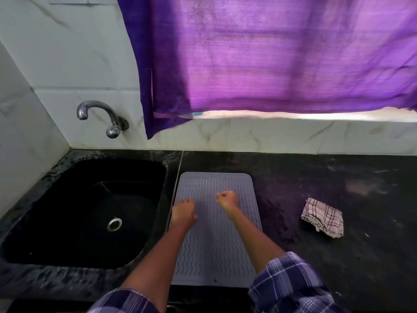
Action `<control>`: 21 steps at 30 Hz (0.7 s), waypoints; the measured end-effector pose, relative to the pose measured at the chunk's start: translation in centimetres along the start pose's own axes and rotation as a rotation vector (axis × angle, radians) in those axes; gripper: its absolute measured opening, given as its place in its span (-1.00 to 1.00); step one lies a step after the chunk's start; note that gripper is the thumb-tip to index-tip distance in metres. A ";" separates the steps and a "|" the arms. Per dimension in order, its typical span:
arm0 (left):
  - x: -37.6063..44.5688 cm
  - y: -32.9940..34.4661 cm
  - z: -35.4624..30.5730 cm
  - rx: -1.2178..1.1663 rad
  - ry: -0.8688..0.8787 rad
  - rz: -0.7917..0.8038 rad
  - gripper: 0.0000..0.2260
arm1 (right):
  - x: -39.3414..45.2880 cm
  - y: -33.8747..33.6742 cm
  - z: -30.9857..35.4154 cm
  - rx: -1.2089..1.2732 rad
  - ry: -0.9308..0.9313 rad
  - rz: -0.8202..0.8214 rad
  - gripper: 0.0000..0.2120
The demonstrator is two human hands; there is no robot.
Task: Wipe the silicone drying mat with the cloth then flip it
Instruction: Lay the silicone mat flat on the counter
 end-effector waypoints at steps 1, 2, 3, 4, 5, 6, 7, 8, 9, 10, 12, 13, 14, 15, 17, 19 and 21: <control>-0.2 0.5 -0.5 -0.002 0.012 0.022 -0.51 | 0.2 -0.4 -0.6 -0.025 0.004 -0.016 -0.58; -0.4 0.9 -1.0 -0.001 0.024 0.038 -0.49 | 0.3 -0.9 -1.2 -0.046 0.008 -0.036 -0.55; -0.5 1.2 -1.6 0.000 0.036 0.052 -0.49 | 0.4 -1.5 -1.7 -0.068 0.019 -0.061 -0.54; -0.6 1.4 -2.3 -0.001 0.047 0.063 -0.49 | 0.4 -2.0 -2.3 -0.088 0.030 -0.089 -0.54; -0.6 1.6 -2.9 0.000 0.061 0.067 -0.50 | 0.3 -2.6 -2.8 -0.104 0.043 -0.112 -0.55; -0.6 1.8 -3.6 0.003 0.073 0.065 -0.51 | 0.2 -3.2 -3.2 -0.124 0.041 -0.125 -0.60; -0.4 1.9 -4.1 0.010 0.085 0.062 -0.53 | 0.1 -3.9 -3.6 -0.143 0.041 -0.125 -0.67; -0.3 2.1 -4.6 0.021 0.096 0.065 -0.57 | 0.0 -4.6 -3.9 -0.171 0.038 -0.119 -0.76; 0.0 2.3 -5.1 0.035 0.104 0.070 -0.62 | 0.0 -5.5 -4.3 -0.207 0.031 -0.114 -0.79; 0.4 2.3 -5.5 0.055 0.113 0.071 -0.66 | 0.2 -6.6 -4.7 -0.258 0.006 -0.115 -0.76; 1.5 2.3 -6.3 0.091 0.136 0.064 -0.67 | 0.8 -9.5 -5.8 -0.375 -0.063 -0.128 -0.70; 1.9 2.3 -6.7 0.102 0.148 0.065 -0.66 | 1.4 -11.2 -6.6 -0.436 -0.089 -0.146 -0.67; 2.1 2.2 -7.1 0.111 0.154 0.068 -0.66 | 2.0 -12.8 -7.6 -0.509 -0.108 -0.175 -0.65; 2.3 2.1 -7.5 0.123 0.158 0.071 -0.66 | 2.7 -14.4 -8.9 -0.588 -0.117 -0.209 -0.63; 2.6 2.4 -8.3 0.136 0.150 0.071 -0.68 | 3.8 -17.4 -11.5 -0.713 -0.117 -0.278 -0.62; 2.5 2.8 -9.0 0.136 0.119 0.085 -0.69 | 4.8 -19.6 -13.3 -0.825 -0.172 -0.348 -0.60; 2.3 2.7 -9.1 0.156 0.081 0.107 -0.67 | 5.7 -20.9 -14.1 -0.924 -0.255 -0.422 -0.45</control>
Point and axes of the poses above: each hand's wrist, its own x-axis towards the middle knuckle, its own y-axis out of the palm, z = x × y, the point moved 3 cm from there along x, towards the middle knuckle, and after that the axes turned 14 degrees about -z, right-handed, at the moved point
